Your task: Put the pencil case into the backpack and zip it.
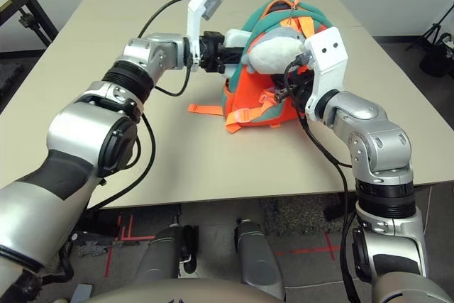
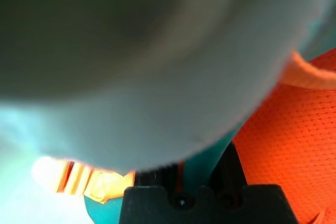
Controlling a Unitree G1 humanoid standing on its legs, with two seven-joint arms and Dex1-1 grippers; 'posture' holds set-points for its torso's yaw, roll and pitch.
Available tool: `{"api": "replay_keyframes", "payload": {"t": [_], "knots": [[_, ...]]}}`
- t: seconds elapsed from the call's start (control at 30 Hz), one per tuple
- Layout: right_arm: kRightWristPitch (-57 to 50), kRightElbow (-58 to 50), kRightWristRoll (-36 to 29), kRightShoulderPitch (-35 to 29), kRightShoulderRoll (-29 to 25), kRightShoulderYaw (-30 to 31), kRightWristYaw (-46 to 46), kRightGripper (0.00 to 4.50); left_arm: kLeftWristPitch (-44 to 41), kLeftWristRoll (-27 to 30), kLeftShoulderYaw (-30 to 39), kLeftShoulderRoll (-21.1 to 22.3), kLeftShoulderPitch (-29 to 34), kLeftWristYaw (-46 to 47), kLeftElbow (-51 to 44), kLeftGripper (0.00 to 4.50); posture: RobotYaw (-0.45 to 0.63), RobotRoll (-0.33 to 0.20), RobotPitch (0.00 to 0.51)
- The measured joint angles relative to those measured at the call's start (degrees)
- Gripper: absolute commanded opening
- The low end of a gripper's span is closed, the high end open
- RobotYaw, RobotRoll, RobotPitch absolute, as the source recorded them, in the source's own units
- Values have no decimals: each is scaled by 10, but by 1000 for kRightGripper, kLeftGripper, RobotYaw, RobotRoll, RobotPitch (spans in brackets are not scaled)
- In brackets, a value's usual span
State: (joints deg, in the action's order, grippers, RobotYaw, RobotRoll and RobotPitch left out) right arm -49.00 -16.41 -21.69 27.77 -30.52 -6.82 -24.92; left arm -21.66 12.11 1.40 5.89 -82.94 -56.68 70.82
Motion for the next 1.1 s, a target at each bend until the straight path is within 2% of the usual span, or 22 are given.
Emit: {"api": "replay_keyframes", "payload": {"t": [0.1, 0.13, 0.33, 0.43, 0.7, 0.97, 1.1], "knots": [[2, 2, 1, 1, 0, 1, -1, 171, -14, 2, 14, 24, 0, -21, -13, 4429, -261, 0, 90], [4, 4, 1, 2, 0, 1, -2, 171, -21, 3, 17, 35, 0, -28, -24, 4500, -257, 0, 89], [11, 14, 5, 8, 0, 12, -7, 171, -81, 30, 44, 100, 3, -56, -123, 4500, -242, 0, 86], [15, 22, 5, 11, 0, 14, -8, 171, -116, 40, 46, 117, 22, -60, -180, 4500, -234, 0, 86], [21, 33, 6, 17, 0, 17, -13, 171, -189, 48, 33, 127, 108, -57, -303, 4500, -228, 0, 87], [21, 35, 10, 19, 0, 18, -17, 171, -220, 60, 31, 128, 141, -38, -361, 4500, -222, 0, 88], [22, 37, 11, 20, 0, 18, -18, 171, -236, 68, 30, 129, 148, -34, -371, 3570, -222, 0, 88]]}}
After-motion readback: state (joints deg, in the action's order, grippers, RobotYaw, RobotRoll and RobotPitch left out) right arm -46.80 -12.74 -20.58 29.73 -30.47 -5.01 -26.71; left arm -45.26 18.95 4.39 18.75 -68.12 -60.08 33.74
